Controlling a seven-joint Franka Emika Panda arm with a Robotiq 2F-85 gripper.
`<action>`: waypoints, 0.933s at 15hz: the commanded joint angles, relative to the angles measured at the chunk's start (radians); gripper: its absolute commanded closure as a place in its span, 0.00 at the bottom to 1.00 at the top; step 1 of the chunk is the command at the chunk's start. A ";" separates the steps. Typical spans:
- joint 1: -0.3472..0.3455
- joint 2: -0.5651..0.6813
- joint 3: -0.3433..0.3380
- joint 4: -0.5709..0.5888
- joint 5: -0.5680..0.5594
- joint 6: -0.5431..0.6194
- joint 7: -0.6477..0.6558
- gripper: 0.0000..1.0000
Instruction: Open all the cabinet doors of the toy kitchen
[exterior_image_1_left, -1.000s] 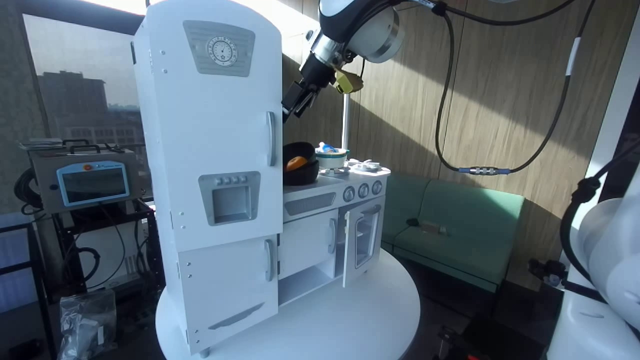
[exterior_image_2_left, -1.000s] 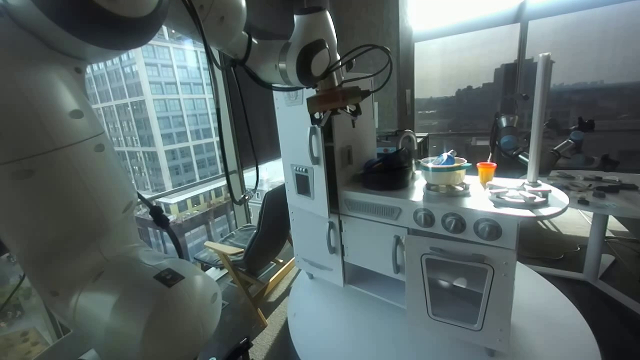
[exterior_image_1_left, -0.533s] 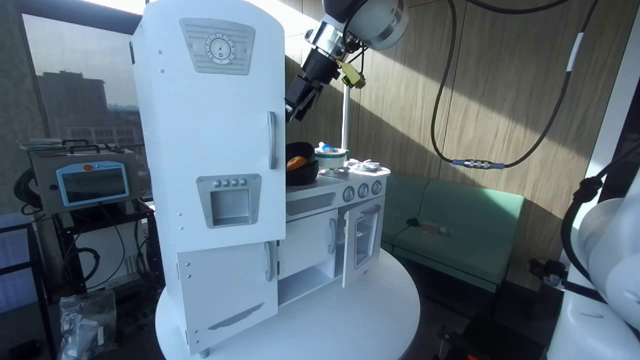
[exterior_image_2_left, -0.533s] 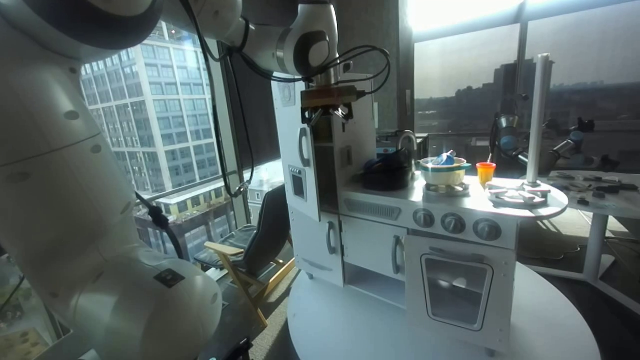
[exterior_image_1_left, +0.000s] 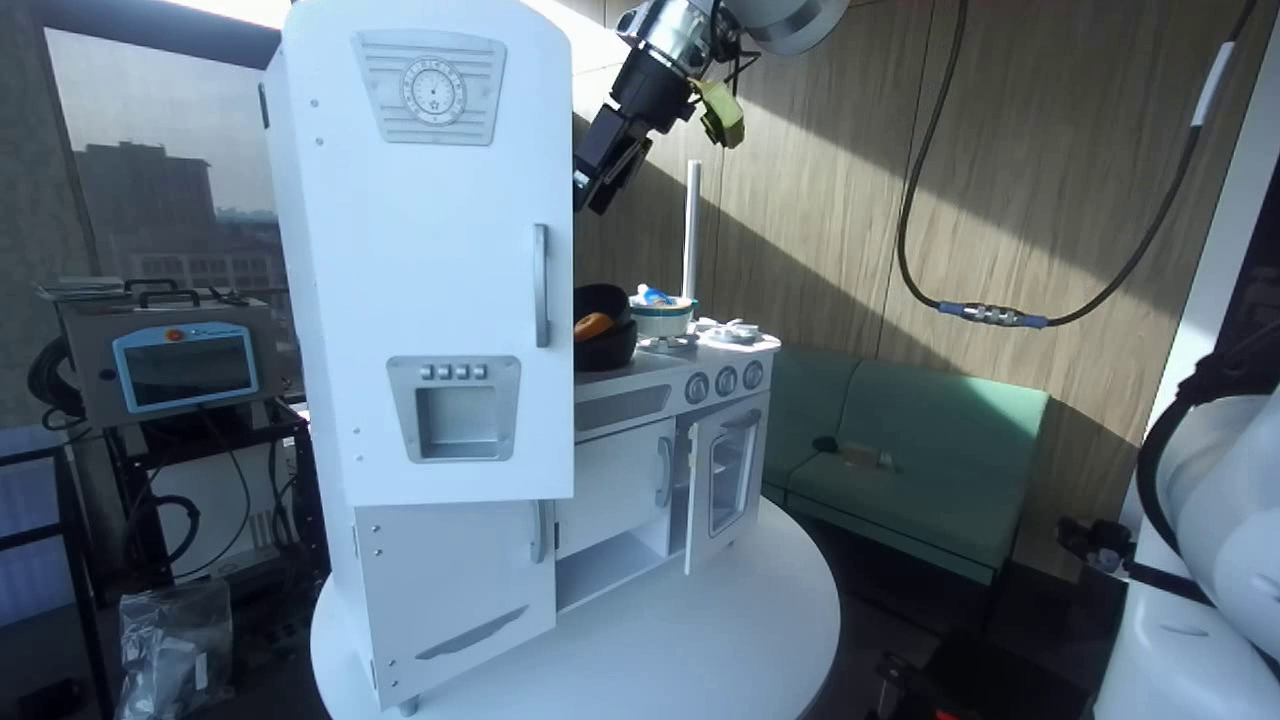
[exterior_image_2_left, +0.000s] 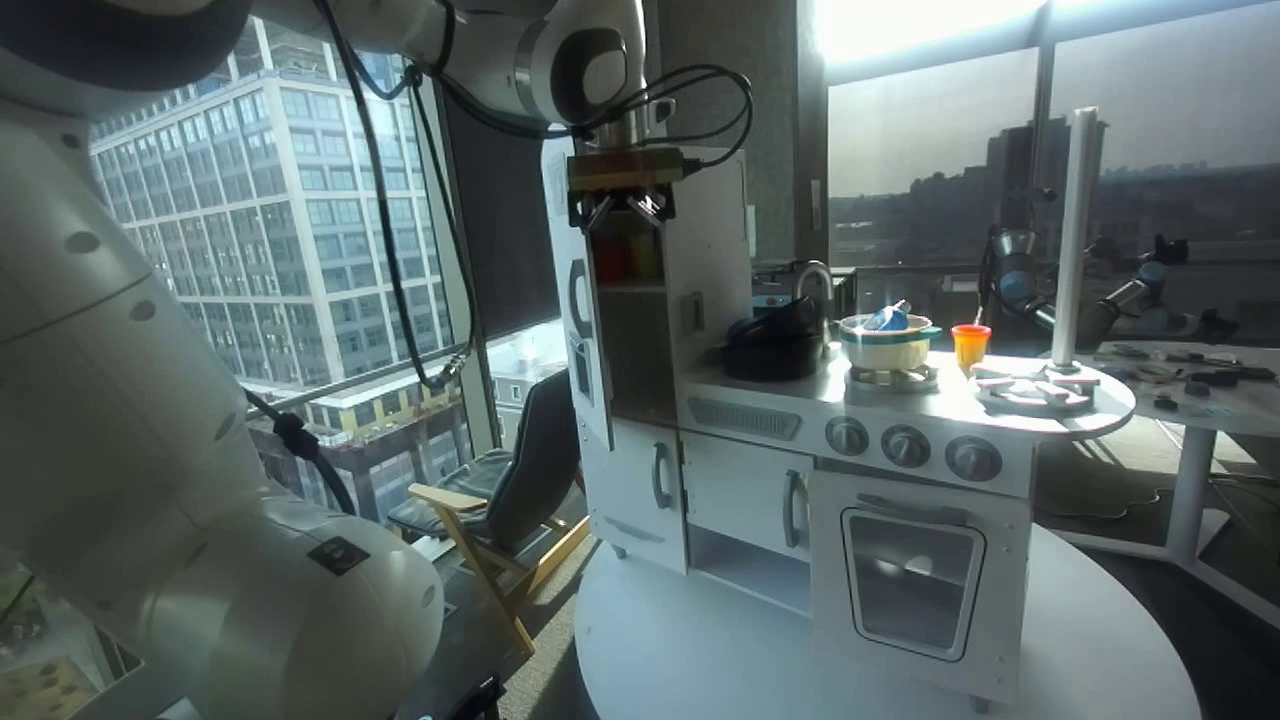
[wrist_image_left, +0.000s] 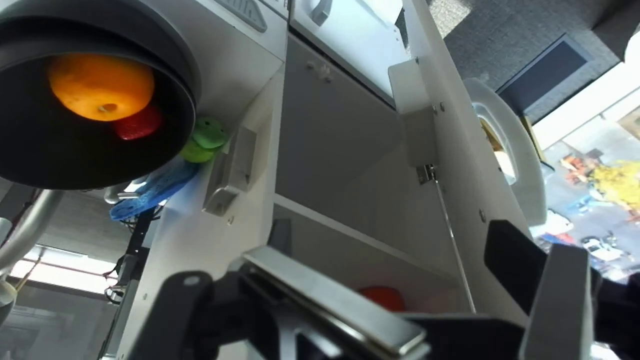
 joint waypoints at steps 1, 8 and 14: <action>0.038 -0.067 0.012 -0.028 0.070 0.021 0.027 0.00; 0.096 -0.030 0.046 -0.017 0.114 -0.023 0.037 0.00; 0.093 0.014 0.104 0.017 0.058 -0.058 0.113 0.00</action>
